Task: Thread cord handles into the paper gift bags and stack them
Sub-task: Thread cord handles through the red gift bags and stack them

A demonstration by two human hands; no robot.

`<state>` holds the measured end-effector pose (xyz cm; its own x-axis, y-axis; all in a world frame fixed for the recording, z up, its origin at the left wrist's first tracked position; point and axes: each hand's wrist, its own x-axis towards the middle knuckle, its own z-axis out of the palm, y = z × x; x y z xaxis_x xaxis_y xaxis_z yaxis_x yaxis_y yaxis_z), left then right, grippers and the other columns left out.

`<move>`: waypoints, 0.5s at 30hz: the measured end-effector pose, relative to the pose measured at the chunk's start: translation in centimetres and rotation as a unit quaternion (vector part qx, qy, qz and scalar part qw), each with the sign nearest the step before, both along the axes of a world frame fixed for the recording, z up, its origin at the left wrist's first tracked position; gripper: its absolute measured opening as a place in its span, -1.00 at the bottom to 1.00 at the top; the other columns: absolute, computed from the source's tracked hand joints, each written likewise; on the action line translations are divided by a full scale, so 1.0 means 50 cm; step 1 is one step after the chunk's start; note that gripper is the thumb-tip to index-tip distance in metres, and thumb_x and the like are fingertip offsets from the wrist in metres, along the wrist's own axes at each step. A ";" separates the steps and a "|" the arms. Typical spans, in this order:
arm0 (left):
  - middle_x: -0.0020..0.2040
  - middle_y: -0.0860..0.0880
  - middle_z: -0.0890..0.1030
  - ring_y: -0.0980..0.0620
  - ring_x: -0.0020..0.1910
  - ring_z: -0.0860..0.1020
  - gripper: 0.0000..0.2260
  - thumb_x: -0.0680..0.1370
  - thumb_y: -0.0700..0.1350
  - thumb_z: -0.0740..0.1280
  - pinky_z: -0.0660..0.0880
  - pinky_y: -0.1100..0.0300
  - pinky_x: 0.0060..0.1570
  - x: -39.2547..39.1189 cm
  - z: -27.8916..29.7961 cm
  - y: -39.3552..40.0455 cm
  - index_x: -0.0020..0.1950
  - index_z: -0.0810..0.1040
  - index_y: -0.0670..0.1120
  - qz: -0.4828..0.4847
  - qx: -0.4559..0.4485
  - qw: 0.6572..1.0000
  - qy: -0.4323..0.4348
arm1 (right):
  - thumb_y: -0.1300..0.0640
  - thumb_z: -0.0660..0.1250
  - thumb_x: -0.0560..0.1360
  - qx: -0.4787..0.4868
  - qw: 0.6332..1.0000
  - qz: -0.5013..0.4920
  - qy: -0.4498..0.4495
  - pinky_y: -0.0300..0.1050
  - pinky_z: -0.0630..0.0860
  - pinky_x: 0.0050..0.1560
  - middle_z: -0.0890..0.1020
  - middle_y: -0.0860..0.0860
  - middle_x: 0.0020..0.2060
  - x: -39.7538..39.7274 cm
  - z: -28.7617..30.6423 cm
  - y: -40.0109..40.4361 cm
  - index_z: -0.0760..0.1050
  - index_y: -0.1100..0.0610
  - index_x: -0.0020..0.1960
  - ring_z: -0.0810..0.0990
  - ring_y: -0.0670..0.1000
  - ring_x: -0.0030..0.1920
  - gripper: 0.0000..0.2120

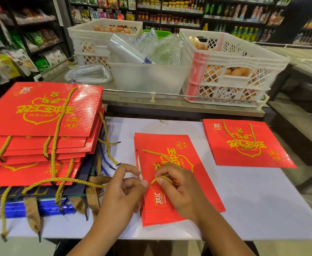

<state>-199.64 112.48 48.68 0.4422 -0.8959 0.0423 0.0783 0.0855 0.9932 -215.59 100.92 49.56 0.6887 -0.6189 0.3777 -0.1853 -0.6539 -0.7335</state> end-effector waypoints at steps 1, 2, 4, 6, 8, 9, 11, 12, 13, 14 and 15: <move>-0.37 -0.30 0.44 -0.08 -0.45 0.38 -0.84 0.59 -0.19 0.45 0.37 0.07 -0.41 -0.001 0.000 0.001 0.06 0.52 0.00 -0.009 0.002 1.000 -0.017 | 0.21 0.39 0.61 -0.005 1.000 0.002 0.001 -0.09 0.52 0.00 0.61 -0.18 -0.10 0.001 0.001 0.001 0.59 0.03 -0.02 0.61 -0.10 -0.04 -0.91; -0.32 -0.30 0.45 -0.08 -0.40 0.38 -0.83 0.60 -0.22 0.45 0.38 0.04 -0.37 -0.002 -0.002 0.001 0.08 0.54 0.02 -0.016 0.003 0.999 -0.034 | 0.20 0.40 0.60 -0.012 1.000 0.003 0.002 -0.10 0.52 -0.02 0.60 -0.18 -0.11 0.001 0.002 0.001 0.59 0.02 -0.02 0.61 -0.11 -0.05 -0.91; -0.28 -0.18 0.49 -0.02 -0.35 0.42 -0.81 0.61 -0.28 0.42 0.43 0.07 -0.31 -0.003 -0.003 0.004 0.07 0.59 0.03 -0.016 0.002 0.999 -0.051 | 0.17 0.39 0.60 -0.036 0.999 0.004 0.011 -0.14 0.50 -0.03 0.59 -0.20 -0.11 -0.002 0.003 0.000 0.60 0.01 0.00 0.59 -0.13 -0.05 -0.93; -0.28 -0.07 0.49 0.05 -0.33 0.45 -0.85 0.60 -0.27 0.42 0.44 0.15 -0.30 -0.004 -0.001 0.008 0.02 0.63 0.00 -0.012 -0.002 0.998 -0.067 | 0.12 0.35 0.63 -0.074 0.996 0.013 0.042 -0.14 0.50 0.02 0.59 -0.21 -0.06 -0.017 0.000 -0.003 0.62 -0.01 0.05 0.58 -0.15 0.01 -0.92; -0.29 -0.02 0.49 0.12 -0.32 0.46 -0.84 0.60 -0.28 0.42 0.43 0.25 -0.31 -0.005 0.007 0.010 -0.06 0.65 -0.01 -0.004 0.005 0.997 -0.078 | 0.09 0.30 0.65 -0.118 0.990 0.021 0.070 -0.14 0.51 0.09 0.61 -0.20 0.00 -0.049 -0.007 -0.009 0.63 -0.01 0.14 0.57 -0.15 0.07 -0.86; -0.30 -0.02 0.49 0.14 -0.33 0.46 -0.80 0.60 -0.29 0.41 0.43 0.28 -0.31 -0.005 0.011 0.011 -0.10 0.65 0.00 0.001 0.012 0.997 -0.079 | 0.10 0.29 0.66 -0.136 0.988 0.015 0.075 -0.14 0.51 0.11 0.61 -0.19 0.02 -0.069 -0.010 -0.013 0.62 -0.01 0.18 0.57 -0.14 0.08 -0.83; -0.27 -0.09 0.52 0.13 -0.29 0.48 -0.78 0.60 -0.28 0.42 0.45 0.27 -0.23 -0.004 0.011 0.012 -0.12 0.65 0.03 -0.002 0.019 0.996 -0.085 | 0.09 0.27 0.66 -0.161 0.983 -0.017 0.084 -0.10 0.49 0.15 0.61 -0.20 0.07 -0.116 -0.014 -0.019 0.61 -0.01 0.23 0.57 -0.14 0.13 -0.80; -0.24 -0.11 0.54 0.10 -0.26 0.50 -0.82 0.59 -0.25 0.44 0.46 0.24 -0.18 -0.004 0.010 0.012 -0.10 0.66 0.04 -0.010 0.022 0.996 -0.090 | 0.08 0.28 0.65 -0.172 0.980 -0.037 0.089 -0.08 0.47 0.20 0.60 -0.23 0.11 -0.140 -0.015 -0.019 0.60 -0.03 0.24 0.56 -0.16 0.17 -0.79; -0.23 -0.10 0.55 0.08 -0.23 0.53 -0.85 0.59 -0.22 0.44 0.46 0.22 -0.14 -0.005 0.009 0.012 -0.07 0.67 0.04 -0.020 0.025 0.995 -0.097 | 0.06 0.30 0.64 -0.177 0.978 -0.050 0.093 -0.07 0.44 0.26 0.59 -0.27 0.15 -0.162 -0.012 -0.016 0.59 -0.05 0.26 0.55 -0.18 0.22 -0.78; -0.23 -0.07 0.57 0.08 -0.21 0.54 -0.88 0.58 -0.20 0.44 0.46 0.23 -0.12 -0.006 0.008 0.012 -0.05 0.67 0.03 -0.029 0.027 0.994 -0.098 | 0.02 0.32 0.62 -0.169 0.979 -0.053 0.102 -0.07 0.41 0.32 0.57 -0.30 0.20 -0.180 -0.006 -0.009 0.57 -0.09 0.29 0.53 -0.20 0.27 -0.75; -0.24 -0.04 0.57 0.09 -0.21 0.55 -0.90 0.58 -0.18 0.43 0.46 0.25 -0.13 -0.006 0.007 0.012 -0.05 0.67 0.02 -0.030 0.028 0.995 -0.092 | -0.04 0.35 0.61 -0.157 0.980 -0.047 0.114 -0.09 0.38 0.38 0.54 -0.32 0.27 -0.194 -0.001 0.001 0.54 -0.13 0.34 0.50 -0.20 0.33 -0.70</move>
<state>-199.96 113.07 49.05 0.3773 -0.9237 0.0667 -0.1022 0.0301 0.9943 -225.31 100.95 49.53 0.7229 -0.5613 0.4031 -0.3914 -0.8133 -0.4306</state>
